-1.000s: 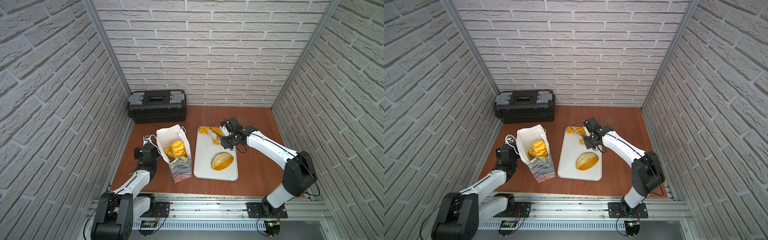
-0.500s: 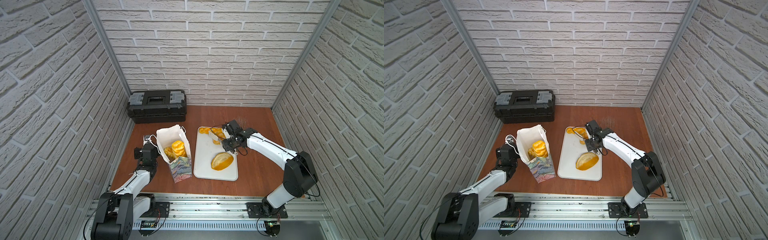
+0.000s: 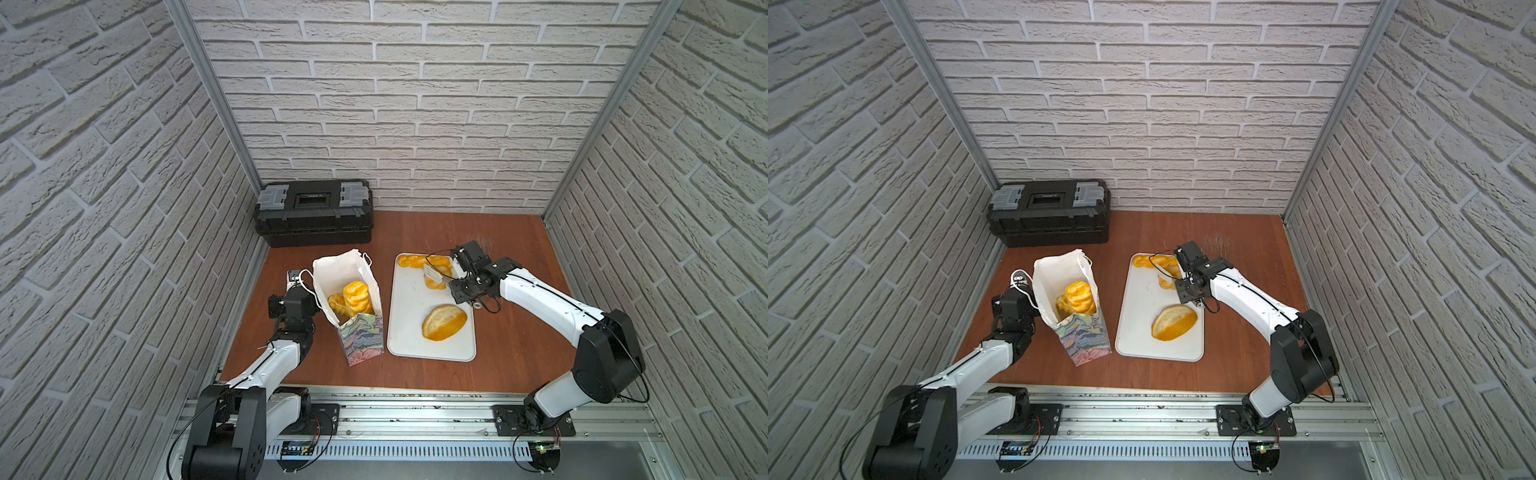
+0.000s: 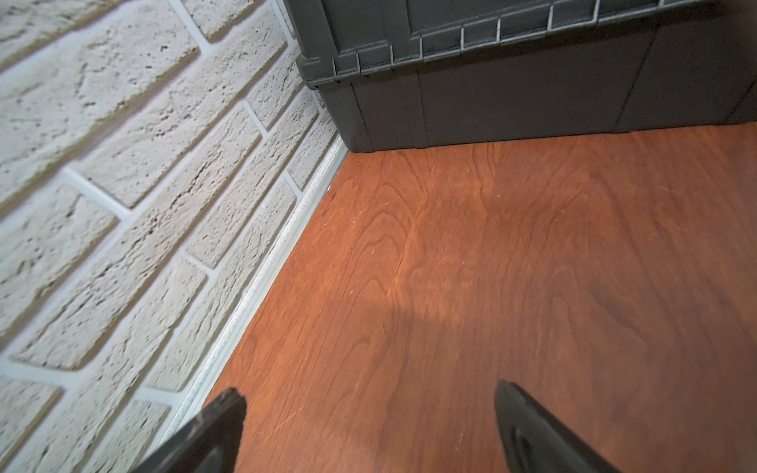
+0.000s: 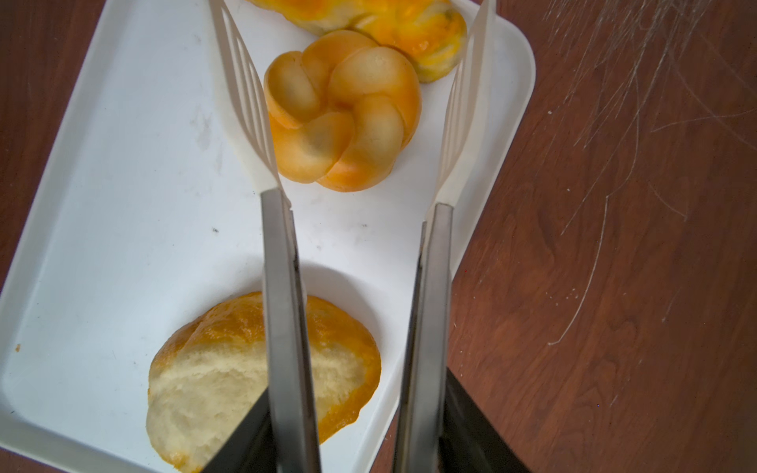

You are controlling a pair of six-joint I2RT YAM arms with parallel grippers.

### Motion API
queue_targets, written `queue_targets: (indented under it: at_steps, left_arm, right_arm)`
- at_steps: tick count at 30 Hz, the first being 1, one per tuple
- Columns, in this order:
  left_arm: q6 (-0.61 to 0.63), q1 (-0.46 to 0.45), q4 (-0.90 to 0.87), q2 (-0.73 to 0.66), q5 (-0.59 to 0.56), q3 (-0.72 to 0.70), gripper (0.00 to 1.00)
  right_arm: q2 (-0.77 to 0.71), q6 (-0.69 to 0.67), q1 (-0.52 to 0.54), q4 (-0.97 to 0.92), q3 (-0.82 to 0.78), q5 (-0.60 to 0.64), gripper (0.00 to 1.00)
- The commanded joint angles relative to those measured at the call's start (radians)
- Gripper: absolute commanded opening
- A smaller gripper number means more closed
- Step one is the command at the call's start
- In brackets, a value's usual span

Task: Pack bread into a paper bag
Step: Pick up the fake bread from the plate.

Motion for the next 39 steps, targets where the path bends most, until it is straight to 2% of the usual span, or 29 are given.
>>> queue_targets:
  at_steps: [1,11,20,24,30,39]
  left_arm:
    - [-0.011,0.006,0.034,0.000,-0.009,-0.008,0.98]
    - [-0.010,0.006,0.033,0.002,-0.008,-0.007,0.98]
    - [-0.010,0.006,0.032,-0.001,-0.008,-0.008,0.98]
    - [-0.009,0.006,0.032,0.000,-0.008,-0.008,0.98]
    - [-0.009,0.006,0.033,0.001,-0.007,-0.007,0.98]
    - [-0.012,0.006,0.031,-0.003,-0.007,-0.008,0.98]
  right_arm:
    - [-0.018,0.029,0.000,0.021,-0.007,-0.044,0.55]
    - [0.030,0.029,0.009,0.027,0.003,-0.090,0.57]
    - [0.069,0.025,0.010,0.020,0.017,-0.058,0.57]
    - [0.064,0.027,0.011,0.020,0.017,-0.054,0.51]
    - [0.034,0.014,0.010,0.006,0.026,-0.049,0.35]
    - [-0.035,0.010,0.023,-0.039,0.089,-0.056,0.34]
